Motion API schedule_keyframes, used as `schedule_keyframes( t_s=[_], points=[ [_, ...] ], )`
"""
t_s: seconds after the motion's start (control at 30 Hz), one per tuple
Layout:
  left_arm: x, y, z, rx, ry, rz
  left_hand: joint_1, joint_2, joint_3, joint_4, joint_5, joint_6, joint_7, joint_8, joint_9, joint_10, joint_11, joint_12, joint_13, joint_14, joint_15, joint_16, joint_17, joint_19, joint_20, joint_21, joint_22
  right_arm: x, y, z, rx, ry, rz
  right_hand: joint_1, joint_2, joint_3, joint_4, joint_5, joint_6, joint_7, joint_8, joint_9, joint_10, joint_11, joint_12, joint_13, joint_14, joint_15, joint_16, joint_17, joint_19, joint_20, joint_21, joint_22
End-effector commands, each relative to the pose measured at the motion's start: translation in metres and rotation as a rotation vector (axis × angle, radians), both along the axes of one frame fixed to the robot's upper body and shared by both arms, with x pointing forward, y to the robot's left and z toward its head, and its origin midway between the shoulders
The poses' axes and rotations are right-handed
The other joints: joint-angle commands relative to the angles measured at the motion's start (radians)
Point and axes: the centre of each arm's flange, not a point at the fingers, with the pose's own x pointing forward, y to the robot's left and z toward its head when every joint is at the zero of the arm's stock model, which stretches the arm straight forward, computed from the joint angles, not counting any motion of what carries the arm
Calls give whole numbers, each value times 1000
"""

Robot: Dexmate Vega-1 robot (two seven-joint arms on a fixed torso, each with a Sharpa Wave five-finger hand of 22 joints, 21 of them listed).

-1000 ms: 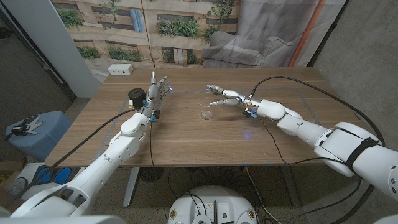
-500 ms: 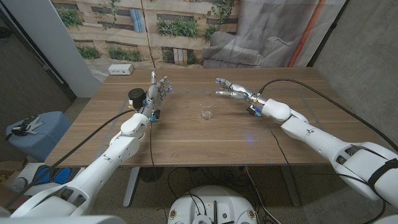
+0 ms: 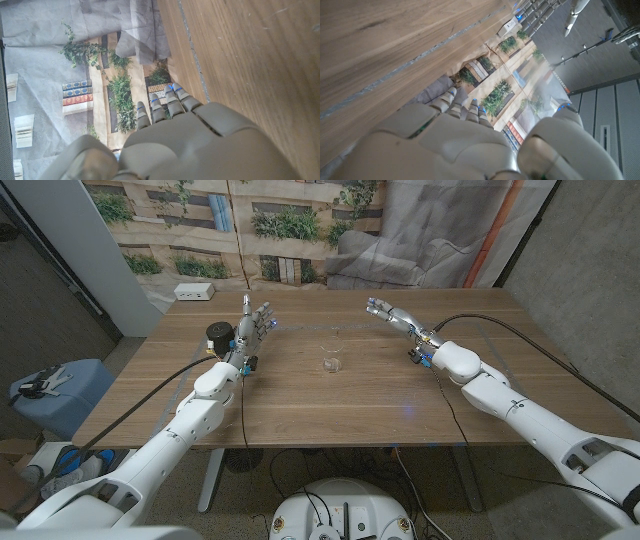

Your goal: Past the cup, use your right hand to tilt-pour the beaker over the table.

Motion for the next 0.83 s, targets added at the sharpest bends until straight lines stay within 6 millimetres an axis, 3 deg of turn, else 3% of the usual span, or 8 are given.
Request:
schedule_keyframes(
  t_s=[0.03, 0.33, 0.47, 0.77, 0.83],
  points=[
    [0, 0, 0, 0, 0, 0, 0, 10, -4, 1, 8, -2, 2, -2, 4, 7, 4, -1, 3, 7, 3, -3, 3, 7, -6, -1, 3, -3, -31, -7, 161, 55, -83, -21, 5, -3, 15, -2, 12, 0, 1, 2, 11, -1, 6, -6, 7, 0, 5, -2, 11, -2, 3, 1],
    [0, 0, 0, 0, 0, 0, 0, 11, -5, 1, 8, -2, 1, -2, 4, 8, 3, -1, 3, 6, 2, -3, 3, 8, -6, -1, 3, 2, -39, -21, 302, 111, -102, -59, 16, -14, 36, -1, 26, -9, -1, 2, 30, 3, 8, -19, 31, -1, 11, -4, 16, -3, 2, 1],
    [0, 0, 0, 0, 0, 0, 0, 11, -6, 1, 8, -2, 2, -2, 4, 7, 3, -1, 3, 6, 3, -3, 3, 8, -6, -1, 3, 3, -43, -26, 354, 125, -119, -92, 25, -24, 53, 1, 29, -31, -6, 1, 35, 1, 5, -31, 65, -14, 20, -7, 17, -7, -1, 1],
    [0, 0, 0, 0, 0, 0, 1, 11, -6, 1, 8, -3, 1, -2, 4, 7, 2, -1, 3, 6, 4, -3, 3, 8, -6, -1, 3, 6, -55, -41, 473, 161, -141, -109, 29, -30, 61, 2, 27, -31, -10, 0, 44, 4, 5, -38, 69, -8, 18, -11, 22, -20, -1, 1],
    [0, 0, 0, 0, 0, 0, 1, 11, -7, 1, 8, -3, 1, -2, 4, 7, 1, -1, 3, 7, 4, -3, 3, 8, -6, -1, 3, 8, -53, -45, 621, 202, -102, -116, 31, -31, 65, 3, 26, -29, -11, 0, 47, 4, 6, -40, 72, -9, 18, -12, 28, -24, 1, 1]
  ],
)
